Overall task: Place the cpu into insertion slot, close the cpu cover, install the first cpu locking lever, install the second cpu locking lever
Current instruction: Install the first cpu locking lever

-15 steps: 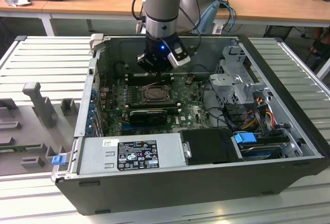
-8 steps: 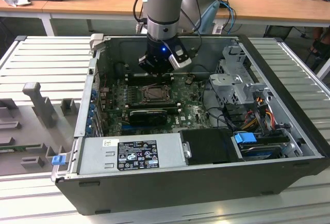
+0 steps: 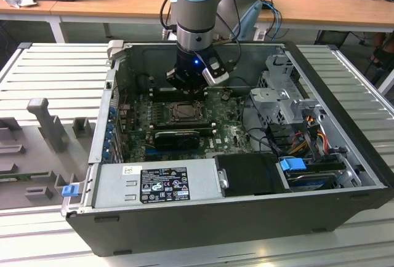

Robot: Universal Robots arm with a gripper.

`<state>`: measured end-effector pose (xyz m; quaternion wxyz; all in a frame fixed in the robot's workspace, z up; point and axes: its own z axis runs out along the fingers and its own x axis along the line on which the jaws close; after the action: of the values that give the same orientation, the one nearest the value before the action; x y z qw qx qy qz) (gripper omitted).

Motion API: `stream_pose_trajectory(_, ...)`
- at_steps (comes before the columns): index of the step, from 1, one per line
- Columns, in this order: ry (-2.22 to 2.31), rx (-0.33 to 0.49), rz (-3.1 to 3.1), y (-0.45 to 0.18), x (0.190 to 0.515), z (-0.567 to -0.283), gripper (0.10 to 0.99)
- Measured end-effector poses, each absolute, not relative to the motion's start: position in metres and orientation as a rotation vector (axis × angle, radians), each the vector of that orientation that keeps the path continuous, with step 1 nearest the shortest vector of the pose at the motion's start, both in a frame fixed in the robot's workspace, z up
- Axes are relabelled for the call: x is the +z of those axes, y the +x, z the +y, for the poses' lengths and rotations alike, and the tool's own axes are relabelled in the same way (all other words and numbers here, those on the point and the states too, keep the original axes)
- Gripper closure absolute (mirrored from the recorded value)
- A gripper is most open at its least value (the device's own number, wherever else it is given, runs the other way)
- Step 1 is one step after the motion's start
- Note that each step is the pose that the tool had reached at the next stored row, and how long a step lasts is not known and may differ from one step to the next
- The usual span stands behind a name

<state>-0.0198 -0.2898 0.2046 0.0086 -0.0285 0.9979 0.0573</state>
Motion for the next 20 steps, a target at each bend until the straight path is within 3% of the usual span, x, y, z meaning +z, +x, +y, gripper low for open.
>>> stream_pose_trajectory(20,-0.089,0.166,3.119,-0.0196,0.2025,-0.2898,0.980)
